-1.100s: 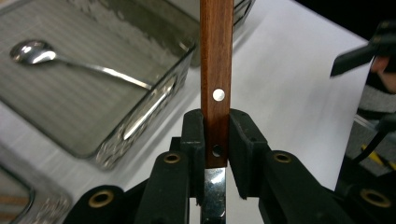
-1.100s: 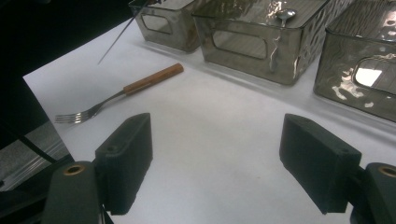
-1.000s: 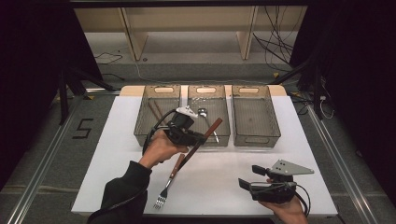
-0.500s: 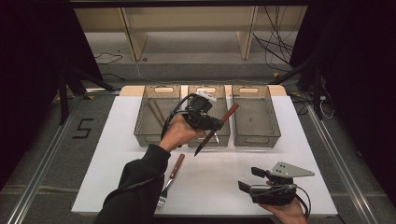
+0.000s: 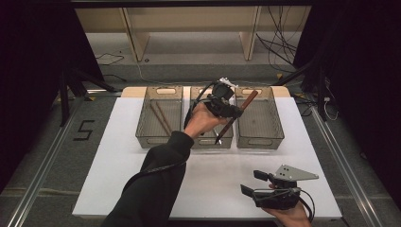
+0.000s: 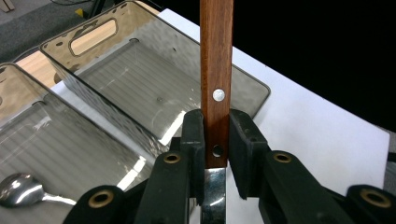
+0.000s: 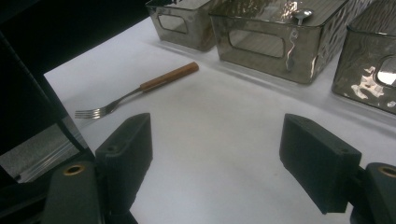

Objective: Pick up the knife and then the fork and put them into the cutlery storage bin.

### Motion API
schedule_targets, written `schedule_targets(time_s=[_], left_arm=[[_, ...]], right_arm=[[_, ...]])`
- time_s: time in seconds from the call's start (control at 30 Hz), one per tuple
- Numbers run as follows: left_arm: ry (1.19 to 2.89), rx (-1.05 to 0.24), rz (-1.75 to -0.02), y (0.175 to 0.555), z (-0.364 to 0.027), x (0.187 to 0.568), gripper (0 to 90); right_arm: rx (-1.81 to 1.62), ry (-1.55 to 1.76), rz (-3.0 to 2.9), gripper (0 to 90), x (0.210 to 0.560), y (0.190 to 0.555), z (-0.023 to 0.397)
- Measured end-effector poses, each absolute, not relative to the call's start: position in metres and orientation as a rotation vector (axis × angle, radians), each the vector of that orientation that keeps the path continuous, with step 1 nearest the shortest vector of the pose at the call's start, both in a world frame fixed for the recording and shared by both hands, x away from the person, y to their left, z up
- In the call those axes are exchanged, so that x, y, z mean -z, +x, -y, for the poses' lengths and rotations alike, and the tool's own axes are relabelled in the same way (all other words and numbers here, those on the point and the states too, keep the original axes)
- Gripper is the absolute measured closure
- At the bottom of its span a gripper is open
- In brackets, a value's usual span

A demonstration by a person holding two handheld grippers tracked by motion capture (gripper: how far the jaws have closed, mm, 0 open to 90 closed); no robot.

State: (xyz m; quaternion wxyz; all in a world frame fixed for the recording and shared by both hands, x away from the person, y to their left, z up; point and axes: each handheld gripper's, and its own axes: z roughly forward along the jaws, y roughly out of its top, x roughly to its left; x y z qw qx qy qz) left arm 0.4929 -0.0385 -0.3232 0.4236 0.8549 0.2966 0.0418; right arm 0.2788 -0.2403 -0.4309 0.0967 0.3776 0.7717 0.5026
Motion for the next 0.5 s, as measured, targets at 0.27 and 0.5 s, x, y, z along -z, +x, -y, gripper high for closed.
schedule_targets(time_s=[0.27, 0.5], left_arm=[[2.112, -0.104, -0.780, 0.513, 0.059, 0.331, 76.7], [2.091, -0.099, -0.799, 0.526, 0.078, 0.335, 76.7]], right_arm=[[-1.497, 1.107, -2.291, 26.3, 0.431, 0.276, 0.240], [-1.504, 1.102, -2.299, 26.2, 0.431, 0.274, 0.239]])
